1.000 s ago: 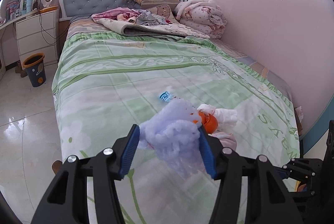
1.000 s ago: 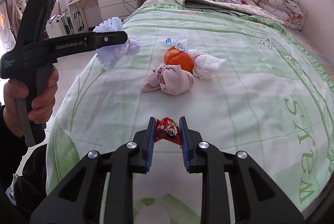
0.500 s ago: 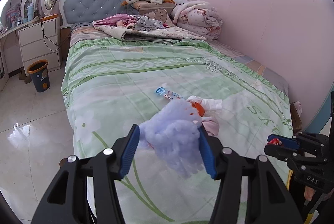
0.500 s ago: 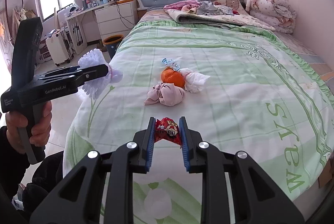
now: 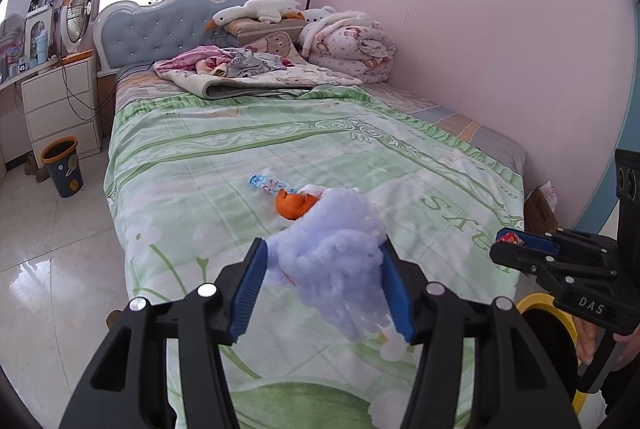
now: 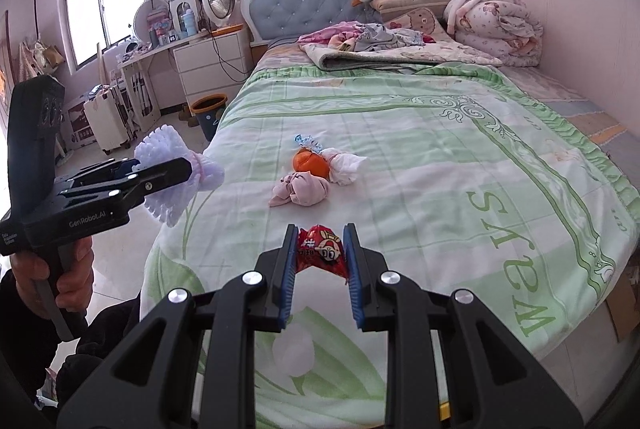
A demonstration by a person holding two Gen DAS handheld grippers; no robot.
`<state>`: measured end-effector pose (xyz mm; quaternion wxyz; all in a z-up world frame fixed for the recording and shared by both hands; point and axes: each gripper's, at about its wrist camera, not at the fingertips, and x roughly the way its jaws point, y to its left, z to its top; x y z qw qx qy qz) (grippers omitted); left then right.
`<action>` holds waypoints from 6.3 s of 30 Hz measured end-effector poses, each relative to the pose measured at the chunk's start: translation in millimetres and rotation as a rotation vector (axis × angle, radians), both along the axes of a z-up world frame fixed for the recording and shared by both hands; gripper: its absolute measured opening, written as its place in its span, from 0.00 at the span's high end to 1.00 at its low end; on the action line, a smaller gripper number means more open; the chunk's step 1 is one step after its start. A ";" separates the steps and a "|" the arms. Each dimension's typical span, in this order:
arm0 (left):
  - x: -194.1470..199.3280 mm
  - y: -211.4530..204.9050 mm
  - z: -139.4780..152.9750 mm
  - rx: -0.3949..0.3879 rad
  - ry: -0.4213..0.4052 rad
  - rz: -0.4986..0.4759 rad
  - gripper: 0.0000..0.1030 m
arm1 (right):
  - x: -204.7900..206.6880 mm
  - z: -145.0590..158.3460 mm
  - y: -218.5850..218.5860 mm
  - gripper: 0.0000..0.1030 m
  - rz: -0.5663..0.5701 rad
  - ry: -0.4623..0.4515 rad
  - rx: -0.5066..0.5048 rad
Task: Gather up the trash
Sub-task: 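Carry the candy wrapper and mesh net over the yellow bin, then open both grippers to drop the items into the bin, then move both grippers back toward the tissue bundles and orange peel, then grasp the white tissue bundle with the right gripper while the left gripper grasps the pink tissue bundle, then lift both tissue bundles and carry them toward the yellow bin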
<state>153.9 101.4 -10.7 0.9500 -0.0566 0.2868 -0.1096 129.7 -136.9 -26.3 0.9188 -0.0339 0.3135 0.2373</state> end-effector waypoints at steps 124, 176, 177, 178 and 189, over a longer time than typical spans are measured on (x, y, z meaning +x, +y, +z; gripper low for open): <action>75.2 -30.7 -50.3 -0.005 0.149 0.039 0.08 | 123.3 -35.7 -78.5 0.43 -0.012 0.123 0.092; 121.9 -25.9 -83.5 -0.171 0.200 -0.085 0.76 | 260.7 -77.5 27.1 0.89 0.117 0.357 0.131; 119.4 -27.0 -80.7 -0.168 0.193 -0.087 0.76 | 258.1 -73.9 22.1 0.89 0.112 0.350 0.139; 117.4 -27.1 -78.1 -0.167 0.187 -0.091 0.76 | 254.6 -69.9 16.1 0.89 0.105 0.342 0.148; 88.3 -25.6 -38.7 -0.151 0.106 -0.082 0.76 | 207.0 -30.3 -29.4 0.89 0.066 0.246 0.191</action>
